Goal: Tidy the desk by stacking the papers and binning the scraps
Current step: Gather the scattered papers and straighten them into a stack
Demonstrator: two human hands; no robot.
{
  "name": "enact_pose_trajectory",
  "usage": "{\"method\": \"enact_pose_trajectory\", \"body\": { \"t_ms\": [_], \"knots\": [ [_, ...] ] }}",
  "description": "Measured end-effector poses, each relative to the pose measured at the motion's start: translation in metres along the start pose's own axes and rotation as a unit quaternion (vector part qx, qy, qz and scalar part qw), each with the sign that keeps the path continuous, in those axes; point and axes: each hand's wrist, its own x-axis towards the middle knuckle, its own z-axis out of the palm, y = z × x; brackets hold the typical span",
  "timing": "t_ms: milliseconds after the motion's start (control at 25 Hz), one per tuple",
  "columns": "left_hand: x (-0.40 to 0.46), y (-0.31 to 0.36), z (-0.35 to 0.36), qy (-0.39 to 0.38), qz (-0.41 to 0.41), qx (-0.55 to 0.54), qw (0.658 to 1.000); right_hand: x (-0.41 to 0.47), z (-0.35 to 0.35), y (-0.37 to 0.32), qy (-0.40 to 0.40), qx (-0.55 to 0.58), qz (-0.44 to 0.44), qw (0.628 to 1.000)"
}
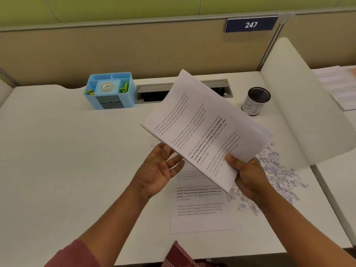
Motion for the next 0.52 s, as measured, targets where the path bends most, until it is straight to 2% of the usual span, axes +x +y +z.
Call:
{"method": "enact_pose_trajectory", "body": {
  "t_ms": [160, 400, 520],
  "knots": [
    [0.020, -0.033, 0.062, 0.147, 0.057, 0.014, 0.987, -0.006, -0.003, -0.003, 0.019, 0.019, -0.031, 0.999],
    [0.023, -0.044, 0.079, 0.244, 0.140, 0.111, 0.953, -0.020, -0.019, -0.014, -0.033, -0.029, -0.017, 0.999],
    [0.020, -0.043, 0.069, 0.261, 0.148, 0.145, 0.943, -0.010, -0.048, -0.048, -0.057, 0.010, 0.003, 0.998]
  ]
}}
